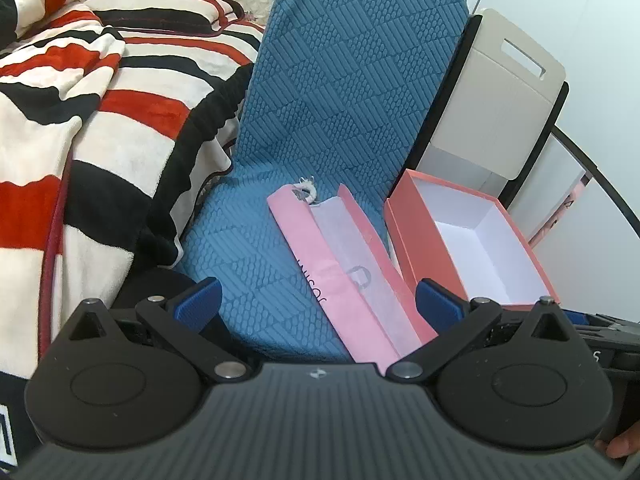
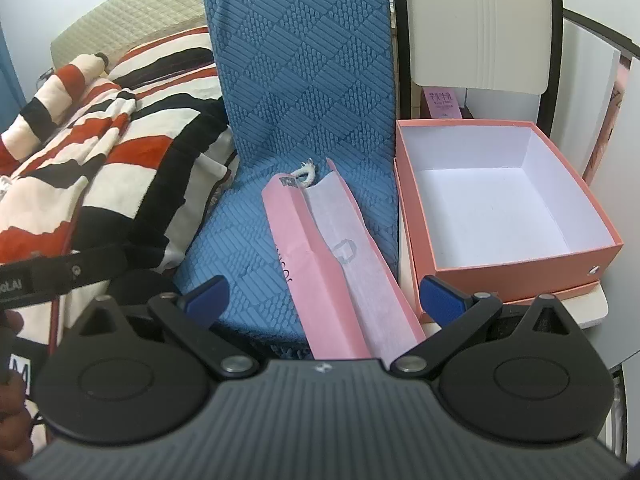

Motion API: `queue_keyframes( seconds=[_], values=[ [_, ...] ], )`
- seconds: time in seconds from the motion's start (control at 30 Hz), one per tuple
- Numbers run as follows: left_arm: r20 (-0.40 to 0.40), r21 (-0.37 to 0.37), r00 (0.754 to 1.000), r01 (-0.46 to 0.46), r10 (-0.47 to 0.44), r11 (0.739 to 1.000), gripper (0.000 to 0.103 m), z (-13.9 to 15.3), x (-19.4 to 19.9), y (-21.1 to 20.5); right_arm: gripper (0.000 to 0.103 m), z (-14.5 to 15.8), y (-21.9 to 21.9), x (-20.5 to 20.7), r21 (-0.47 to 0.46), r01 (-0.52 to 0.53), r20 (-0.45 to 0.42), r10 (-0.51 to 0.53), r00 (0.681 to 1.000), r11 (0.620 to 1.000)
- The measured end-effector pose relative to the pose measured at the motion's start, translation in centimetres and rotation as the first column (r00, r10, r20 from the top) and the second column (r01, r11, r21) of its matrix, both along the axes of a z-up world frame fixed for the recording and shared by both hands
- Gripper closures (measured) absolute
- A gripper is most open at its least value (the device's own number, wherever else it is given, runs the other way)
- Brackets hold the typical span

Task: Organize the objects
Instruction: 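Move both grippers toward the pink paper bag on the blue cushion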

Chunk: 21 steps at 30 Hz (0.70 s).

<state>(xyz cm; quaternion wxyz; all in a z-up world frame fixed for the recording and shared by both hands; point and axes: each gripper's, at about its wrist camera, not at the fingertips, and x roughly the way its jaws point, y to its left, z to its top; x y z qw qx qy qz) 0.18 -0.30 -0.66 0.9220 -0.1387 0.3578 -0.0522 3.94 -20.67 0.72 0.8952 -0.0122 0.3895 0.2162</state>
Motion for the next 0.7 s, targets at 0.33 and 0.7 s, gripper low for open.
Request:
queue_keyframes(
  seconds=[0.33, 0.7],
  values=[
    [-0.008, -0.012, 1.0, 0.009, -0.009, 1.0, 0.0, 0.02, 0.32, -0.29, 0.0, -0.25, -0.03, 0.2, -0.007, 0.002, -0.005, -0.002, 1.0, 1.0],
    [-0.013, 0.006, 1.0, 0.001, -0.001, 1.0, 0.0, -0.35, 0.47, -0.27, 0.0, -0.37, -0.14, 0.29, -0.003, -0.011, -0.005, 0.011, 1.0, 1.0]
  ],
)
